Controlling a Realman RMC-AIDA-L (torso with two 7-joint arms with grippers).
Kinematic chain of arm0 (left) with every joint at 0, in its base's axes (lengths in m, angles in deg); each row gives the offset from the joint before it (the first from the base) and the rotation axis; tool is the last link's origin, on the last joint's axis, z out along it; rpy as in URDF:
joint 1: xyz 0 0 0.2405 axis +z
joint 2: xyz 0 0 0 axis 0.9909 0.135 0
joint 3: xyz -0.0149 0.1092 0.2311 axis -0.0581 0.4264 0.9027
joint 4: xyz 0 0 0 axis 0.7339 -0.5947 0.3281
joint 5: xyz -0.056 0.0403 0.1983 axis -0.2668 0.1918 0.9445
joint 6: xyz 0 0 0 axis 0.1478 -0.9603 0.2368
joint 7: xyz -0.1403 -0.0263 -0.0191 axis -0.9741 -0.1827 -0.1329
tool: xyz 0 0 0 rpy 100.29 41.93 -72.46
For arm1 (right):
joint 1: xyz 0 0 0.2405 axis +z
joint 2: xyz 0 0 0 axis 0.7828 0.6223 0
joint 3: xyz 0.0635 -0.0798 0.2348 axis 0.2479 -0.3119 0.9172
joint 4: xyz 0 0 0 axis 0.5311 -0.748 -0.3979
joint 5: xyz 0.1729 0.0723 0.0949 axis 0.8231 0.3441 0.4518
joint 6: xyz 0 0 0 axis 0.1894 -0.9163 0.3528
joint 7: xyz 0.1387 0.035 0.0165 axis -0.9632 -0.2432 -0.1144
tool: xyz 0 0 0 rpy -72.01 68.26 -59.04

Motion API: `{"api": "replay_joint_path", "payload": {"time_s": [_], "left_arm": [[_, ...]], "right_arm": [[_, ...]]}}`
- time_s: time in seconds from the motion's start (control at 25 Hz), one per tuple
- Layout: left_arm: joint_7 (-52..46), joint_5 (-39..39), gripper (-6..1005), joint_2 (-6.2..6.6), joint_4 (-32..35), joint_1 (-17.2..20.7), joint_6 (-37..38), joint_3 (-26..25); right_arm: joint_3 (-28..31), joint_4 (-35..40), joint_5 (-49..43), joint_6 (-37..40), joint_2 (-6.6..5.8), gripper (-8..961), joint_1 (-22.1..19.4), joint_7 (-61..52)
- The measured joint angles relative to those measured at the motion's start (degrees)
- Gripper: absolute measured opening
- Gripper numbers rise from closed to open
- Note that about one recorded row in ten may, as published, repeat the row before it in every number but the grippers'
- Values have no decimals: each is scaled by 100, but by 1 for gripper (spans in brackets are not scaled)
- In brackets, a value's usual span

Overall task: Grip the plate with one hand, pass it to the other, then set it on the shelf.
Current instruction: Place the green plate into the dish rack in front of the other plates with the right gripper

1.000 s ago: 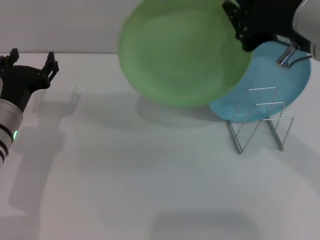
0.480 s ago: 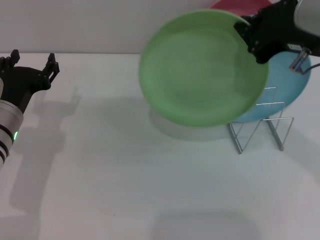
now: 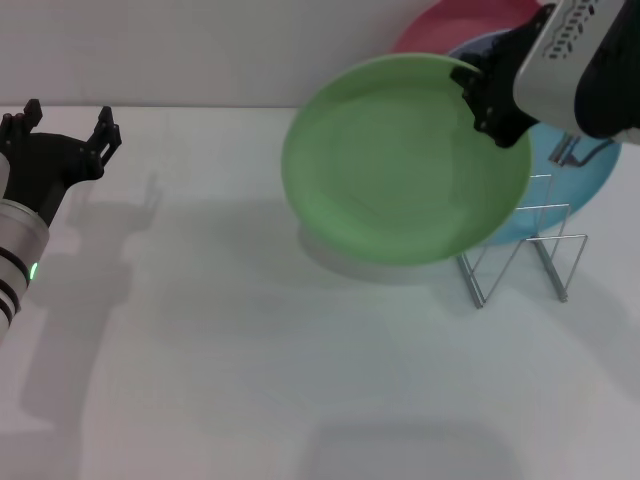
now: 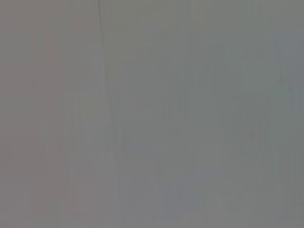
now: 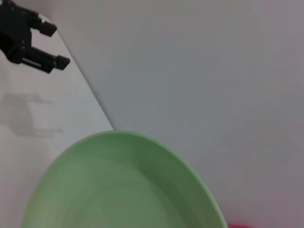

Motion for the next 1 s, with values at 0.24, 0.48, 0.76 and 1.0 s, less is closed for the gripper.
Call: {"api": "replay_joint_path", "payload": {"time_s": [0.24, 0.48, 0.76, 1.0], "left_arm": [[-8, 0, 819, -5, -25, 31, -1, 2], [-107, 0, 819, -4, 6, 27, 26, 2], [-149, 8, 820, 2, 46, -17, 39, -4], [-150, 1, 820, 4, 77, -22, 43, 3]], "right_arm": [[51, -8, 13, -37, -3, 42, 165, -13], [202, -14, 449, 230, 7, 42, 200, -97], [947, 18, 1659, 1071, 2, 41, 392, -135], [1696, 64, 2518, 1092, -6, 40, 681, -71]]}}
